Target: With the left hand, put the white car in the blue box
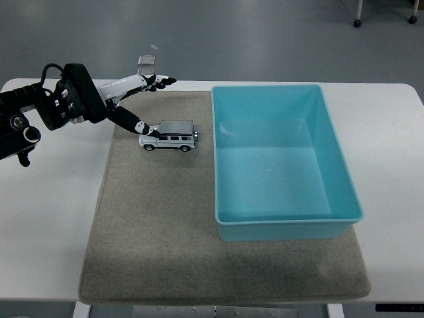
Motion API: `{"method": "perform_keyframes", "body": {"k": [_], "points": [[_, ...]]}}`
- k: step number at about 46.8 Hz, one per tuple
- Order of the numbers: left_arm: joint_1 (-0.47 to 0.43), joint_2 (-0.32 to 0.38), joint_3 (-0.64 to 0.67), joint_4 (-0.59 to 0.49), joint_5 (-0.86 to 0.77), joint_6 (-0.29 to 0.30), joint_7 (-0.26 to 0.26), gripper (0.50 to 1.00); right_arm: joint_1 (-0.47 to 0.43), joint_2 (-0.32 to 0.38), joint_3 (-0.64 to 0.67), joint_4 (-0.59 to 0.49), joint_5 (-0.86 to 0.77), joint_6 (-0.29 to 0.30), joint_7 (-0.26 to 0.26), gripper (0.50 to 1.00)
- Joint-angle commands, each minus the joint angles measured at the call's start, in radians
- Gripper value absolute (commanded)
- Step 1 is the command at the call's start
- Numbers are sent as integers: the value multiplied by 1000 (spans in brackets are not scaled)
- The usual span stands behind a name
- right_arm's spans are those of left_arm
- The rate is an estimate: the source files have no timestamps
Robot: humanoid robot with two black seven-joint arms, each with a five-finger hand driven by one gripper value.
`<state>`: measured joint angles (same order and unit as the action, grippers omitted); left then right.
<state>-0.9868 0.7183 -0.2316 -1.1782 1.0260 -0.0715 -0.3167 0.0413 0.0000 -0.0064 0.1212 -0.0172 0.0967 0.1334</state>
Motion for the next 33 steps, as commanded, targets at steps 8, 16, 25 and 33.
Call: {"method": "perform_keyframes", "body": {"k": [8,16,25,33], "points": [[-22,-3,75,11,42,53,10,889,0,0,0,0,-1,0,0,936],[-59,-11,176,15,42,104,8,896,0,0,0,0,-1,0,0,936],[-72,-36,204,18,42,117,8,906,0,0,0,0,-1,0,0,936],[-75,-71,219,43,43,117,10,900,0,0,0,0,0,0,0,936]]}}
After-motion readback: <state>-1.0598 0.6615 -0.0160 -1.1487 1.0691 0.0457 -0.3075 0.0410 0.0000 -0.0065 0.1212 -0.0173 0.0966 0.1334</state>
